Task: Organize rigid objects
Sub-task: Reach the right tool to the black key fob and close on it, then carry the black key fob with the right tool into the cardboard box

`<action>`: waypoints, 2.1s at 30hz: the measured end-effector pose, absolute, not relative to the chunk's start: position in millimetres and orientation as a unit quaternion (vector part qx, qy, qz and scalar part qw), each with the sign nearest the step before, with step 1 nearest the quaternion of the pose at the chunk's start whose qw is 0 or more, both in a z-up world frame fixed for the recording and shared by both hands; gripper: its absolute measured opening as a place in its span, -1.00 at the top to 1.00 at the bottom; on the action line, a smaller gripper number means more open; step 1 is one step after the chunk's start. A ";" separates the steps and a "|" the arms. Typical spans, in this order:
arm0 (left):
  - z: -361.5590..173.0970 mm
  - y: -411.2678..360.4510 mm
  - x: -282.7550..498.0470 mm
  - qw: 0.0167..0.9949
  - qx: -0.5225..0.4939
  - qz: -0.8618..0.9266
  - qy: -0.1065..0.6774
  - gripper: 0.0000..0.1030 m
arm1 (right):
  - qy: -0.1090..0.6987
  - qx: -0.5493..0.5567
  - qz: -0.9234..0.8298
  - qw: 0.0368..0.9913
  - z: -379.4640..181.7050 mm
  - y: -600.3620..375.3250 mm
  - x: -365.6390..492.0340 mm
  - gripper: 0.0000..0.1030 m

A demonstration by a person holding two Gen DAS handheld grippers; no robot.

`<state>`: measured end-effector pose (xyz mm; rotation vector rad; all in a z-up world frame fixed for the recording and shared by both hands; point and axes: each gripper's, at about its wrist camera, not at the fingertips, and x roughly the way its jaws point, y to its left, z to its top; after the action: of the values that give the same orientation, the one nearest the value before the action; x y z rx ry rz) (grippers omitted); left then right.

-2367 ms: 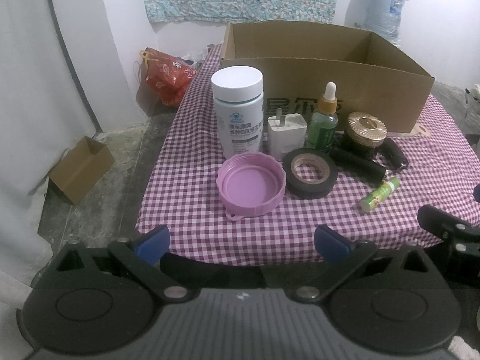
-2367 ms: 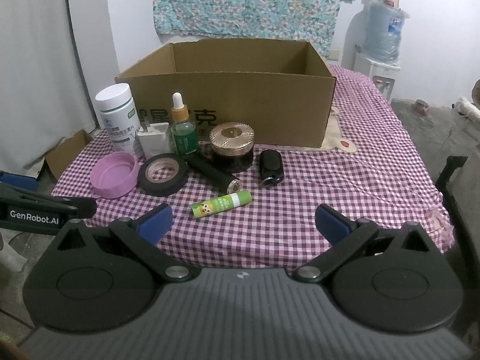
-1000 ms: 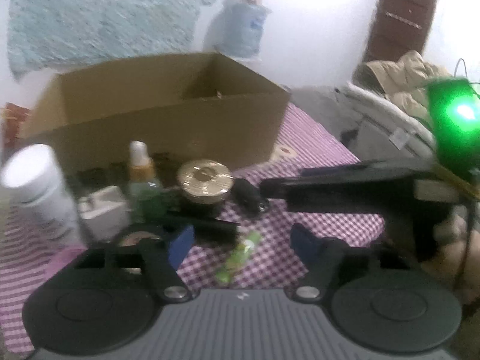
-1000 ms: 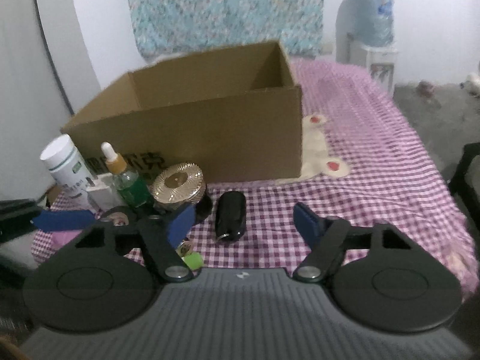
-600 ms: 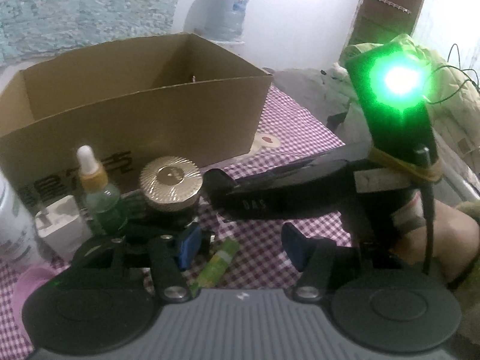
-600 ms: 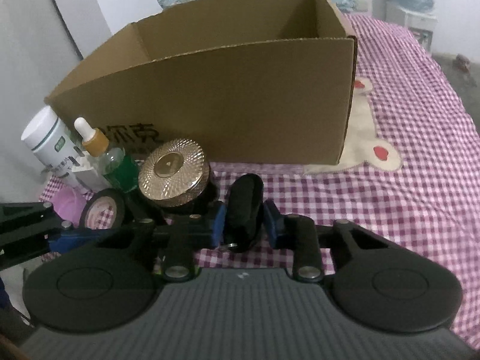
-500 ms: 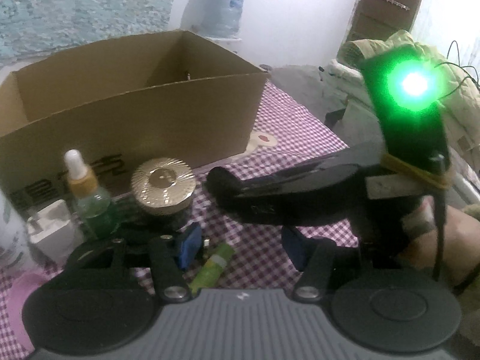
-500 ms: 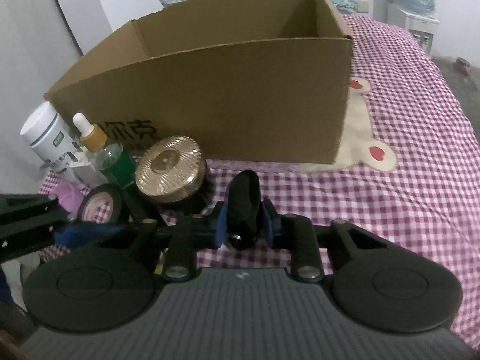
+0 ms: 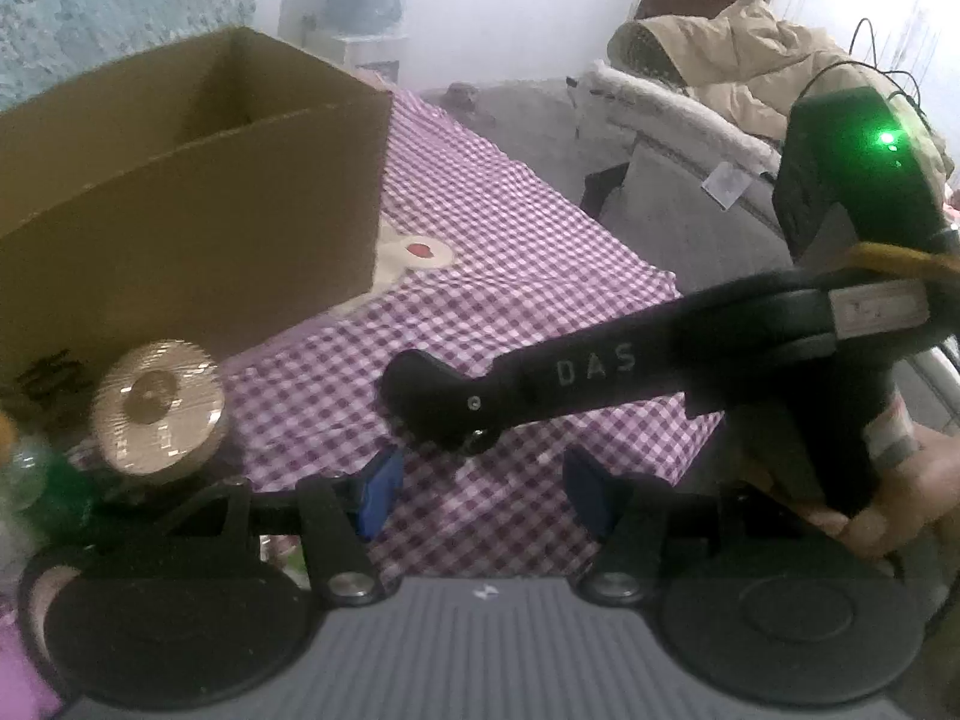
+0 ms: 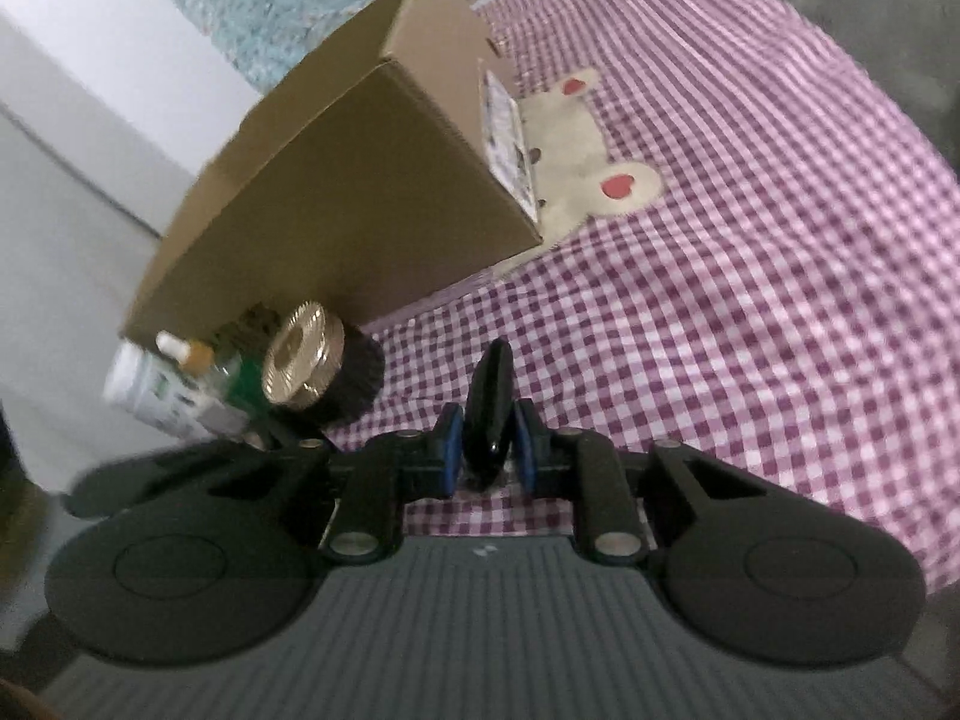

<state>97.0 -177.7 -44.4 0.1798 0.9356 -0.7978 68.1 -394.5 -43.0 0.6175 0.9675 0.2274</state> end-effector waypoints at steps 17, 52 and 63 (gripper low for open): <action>-17.6 -175.1 89.3 0.836 0.071 -0.357 0.411 0.00 | 0.432 0.342 0.146 0.821 -14.1 -409.6 51.1 0.70; 67.1 21.2 98.4 0.945 -0.073 -0.110 0.299 -0.22 | 0.549 0.298 0.220 0.750 25.3 -222.6 329.7 0.33; 85.0 1.4 57.1 0.949 -0.071 -0.189 0.243 -0.49 | 0.443 0.285 0.284 0.801 126.4 -332.1 198.3 0.00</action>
<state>57.1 1.4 85.0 -0.1443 0.4945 -0.3849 198.3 -332.1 126.4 0.6104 0.9506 0.6094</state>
